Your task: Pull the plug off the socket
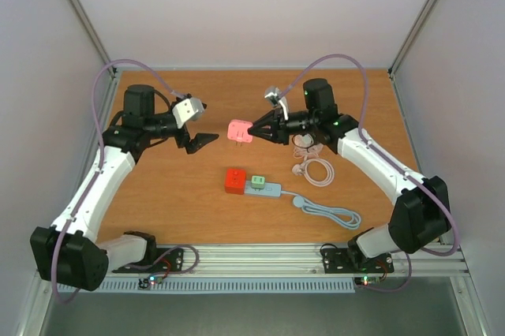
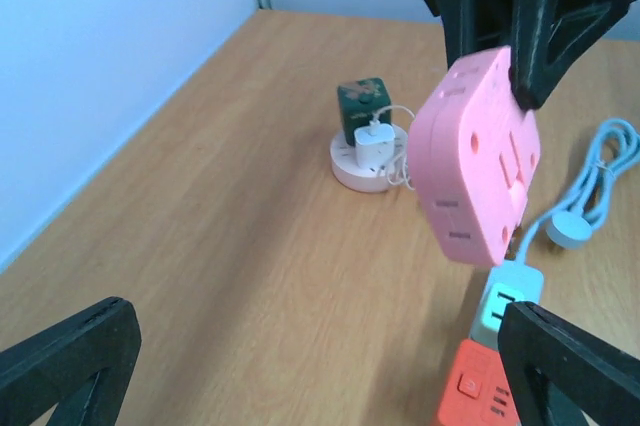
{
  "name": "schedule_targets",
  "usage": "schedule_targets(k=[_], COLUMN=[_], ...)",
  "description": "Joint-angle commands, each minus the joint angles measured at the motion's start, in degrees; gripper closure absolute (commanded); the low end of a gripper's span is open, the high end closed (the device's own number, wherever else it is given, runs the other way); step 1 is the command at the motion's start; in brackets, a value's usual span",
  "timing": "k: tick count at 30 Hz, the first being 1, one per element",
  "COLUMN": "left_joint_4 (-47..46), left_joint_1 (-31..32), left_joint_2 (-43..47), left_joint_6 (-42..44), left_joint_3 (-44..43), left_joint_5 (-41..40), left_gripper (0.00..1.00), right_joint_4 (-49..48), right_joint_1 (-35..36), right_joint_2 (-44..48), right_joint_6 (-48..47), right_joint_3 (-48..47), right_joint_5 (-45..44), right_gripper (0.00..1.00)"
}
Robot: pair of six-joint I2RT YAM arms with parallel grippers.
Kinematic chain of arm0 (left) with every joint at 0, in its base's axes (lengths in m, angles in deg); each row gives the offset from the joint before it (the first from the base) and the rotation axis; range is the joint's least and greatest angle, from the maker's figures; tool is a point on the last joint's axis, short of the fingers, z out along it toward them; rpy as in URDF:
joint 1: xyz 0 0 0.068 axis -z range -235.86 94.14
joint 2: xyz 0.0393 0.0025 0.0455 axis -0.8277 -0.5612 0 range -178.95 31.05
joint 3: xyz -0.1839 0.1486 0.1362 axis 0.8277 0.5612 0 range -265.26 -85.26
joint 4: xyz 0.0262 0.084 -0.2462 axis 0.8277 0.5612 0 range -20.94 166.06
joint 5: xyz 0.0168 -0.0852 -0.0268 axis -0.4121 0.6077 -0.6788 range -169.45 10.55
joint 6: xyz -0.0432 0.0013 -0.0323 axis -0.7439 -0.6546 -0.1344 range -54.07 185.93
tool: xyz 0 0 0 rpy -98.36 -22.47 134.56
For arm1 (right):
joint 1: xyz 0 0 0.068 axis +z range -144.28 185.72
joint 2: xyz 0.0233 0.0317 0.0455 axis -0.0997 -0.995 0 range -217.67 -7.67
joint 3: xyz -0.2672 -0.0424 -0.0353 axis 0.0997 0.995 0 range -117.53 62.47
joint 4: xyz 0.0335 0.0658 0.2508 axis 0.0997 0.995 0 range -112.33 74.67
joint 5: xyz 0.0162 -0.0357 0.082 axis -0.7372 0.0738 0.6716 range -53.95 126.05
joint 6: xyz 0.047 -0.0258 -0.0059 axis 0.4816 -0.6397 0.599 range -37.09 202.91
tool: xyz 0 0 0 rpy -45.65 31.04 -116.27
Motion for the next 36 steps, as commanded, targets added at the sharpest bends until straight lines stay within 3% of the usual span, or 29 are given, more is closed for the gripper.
schedule_targets(k=[1,4,14,25,36], left_joint_4=[-11.7,-15.81,-25.56,-39.04,-38.79], left_joint_1=[-0.13,-0.13,0.52,4.88,7.17], left_joint_2=[1.6,2.72,-0.78,1.66,3.52], left_joint_6=[-7.93,-11.21,-20.47,-30.65,-32.89], left_joint_3=[3.24,5.5,7.11,12.91,12.37], left_joint_5=[-4.39,-4.69,6.91,5.95,6.61], left_gripper=[0.0,0.0,0.0,0.0,0.0], right_joint_4=[-0.81,-0.33,-7.34,-13.18,-13.29], right_joint_1=[-1.61,-1.84,-1.82,-1.57,-1.29], right_joint_2=[-0.26,-0.94,0.61,1.65,1.74], right_joint_6=[7.72,9.66,19.57,28.26,28.92], right_joint_3=[-4.4,-7.87,-7.64,-6.05,-5.44], right_joint_5=[4.96,6.04,10.62,11.31,10.67], right_gripper=[0.94,0.94,0.94,0.93,0.93])
